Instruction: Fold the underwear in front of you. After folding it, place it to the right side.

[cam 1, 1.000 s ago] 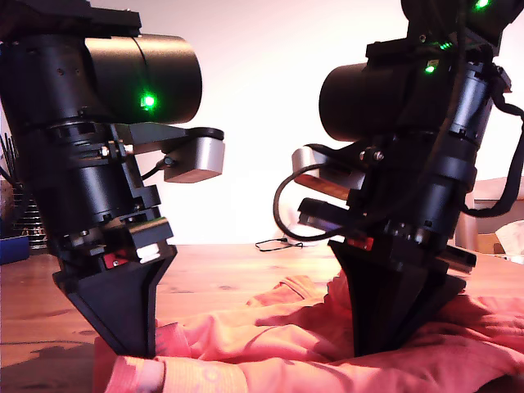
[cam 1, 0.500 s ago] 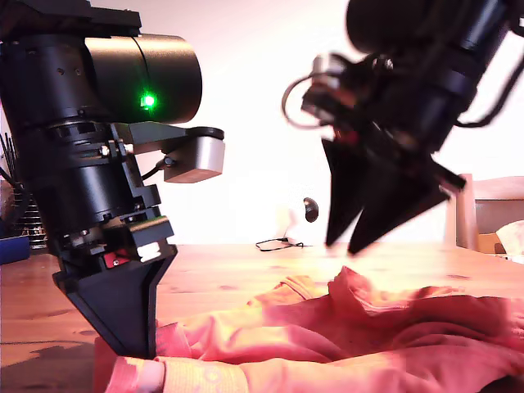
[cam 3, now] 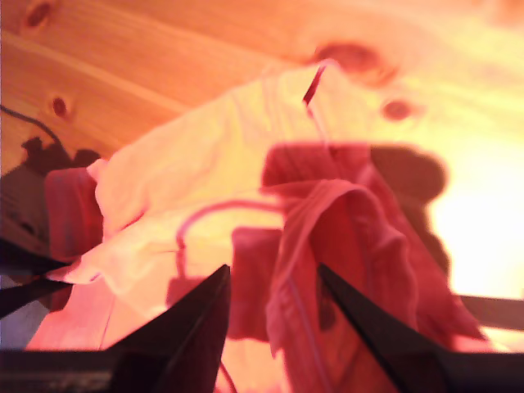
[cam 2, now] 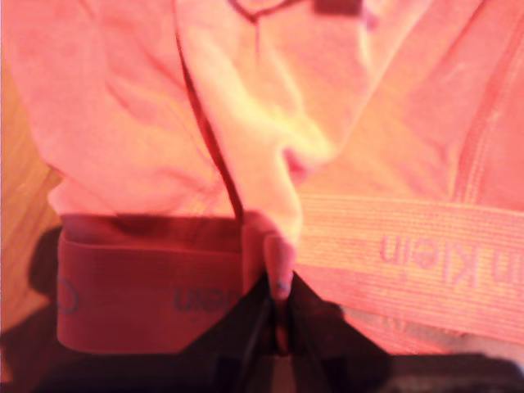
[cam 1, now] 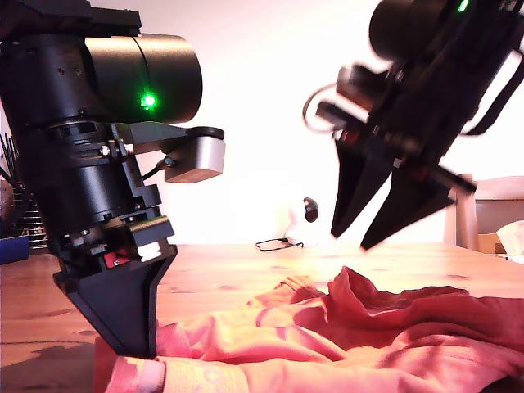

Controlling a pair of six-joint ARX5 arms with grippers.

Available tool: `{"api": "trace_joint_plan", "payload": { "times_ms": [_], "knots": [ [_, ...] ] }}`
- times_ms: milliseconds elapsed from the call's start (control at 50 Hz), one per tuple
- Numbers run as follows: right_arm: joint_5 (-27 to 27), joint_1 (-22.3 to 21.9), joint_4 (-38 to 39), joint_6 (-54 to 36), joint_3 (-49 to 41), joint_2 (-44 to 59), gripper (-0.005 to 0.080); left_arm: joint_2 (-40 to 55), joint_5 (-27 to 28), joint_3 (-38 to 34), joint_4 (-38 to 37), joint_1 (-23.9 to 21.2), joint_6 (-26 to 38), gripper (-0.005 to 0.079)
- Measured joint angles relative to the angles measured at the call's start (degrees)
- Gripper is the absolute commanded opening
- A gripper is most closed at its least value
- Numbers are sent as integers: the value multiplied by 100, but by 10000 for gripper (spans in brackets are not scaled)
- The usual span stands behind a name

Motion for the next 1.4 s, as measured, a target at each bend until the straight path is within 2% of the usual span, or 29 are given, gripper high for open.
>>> {"api": "trace_joint_plan", "payload": {
  "times_ms": [520,600,700,740,1180,1400],
  "knots": [
    [-133,2,420,42,0,697,293,0,0,-2,2,0,0,-19],
    [-133,0,481,46,0,793,220,0,0,0,2,0,0,-19],
    [-136,0,573,44,0,802,33,0,0,-2,2,0,0,-19],
    [-133,0,623,44,0,802,-19,0,-2,-2,4,0,0,-19],
    [-103,0,201,9,649,802,-11,-35,-223,-11,0,-15,7,-19],
    [-101,0,-52,-125,697,802,-11,-146,-361,-68,-11,-11,7,-19]
  ]
}}
